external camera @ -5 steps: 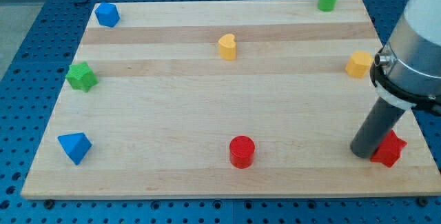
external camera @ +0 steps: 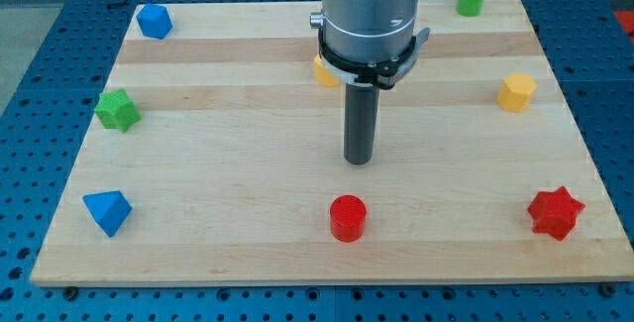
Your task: Push the yellow heart towards top center
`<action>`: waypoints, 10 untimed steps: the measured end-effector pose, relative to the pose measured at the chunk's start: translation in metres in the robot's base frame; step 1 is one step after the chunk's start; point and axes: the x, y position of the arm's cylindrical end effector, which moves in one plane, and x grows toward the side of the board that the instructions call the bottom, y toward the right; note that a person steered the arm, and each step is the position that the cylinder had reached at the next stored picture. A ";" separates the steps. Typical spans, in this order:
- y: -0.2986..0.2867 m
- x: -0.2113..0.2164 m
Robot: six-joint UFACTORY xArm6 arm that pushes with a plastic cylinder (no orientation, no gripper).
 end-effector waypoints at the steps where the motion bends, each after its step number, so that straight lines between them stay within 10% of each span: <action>1: -0.028 -0.025; 10: -0.015 -0.208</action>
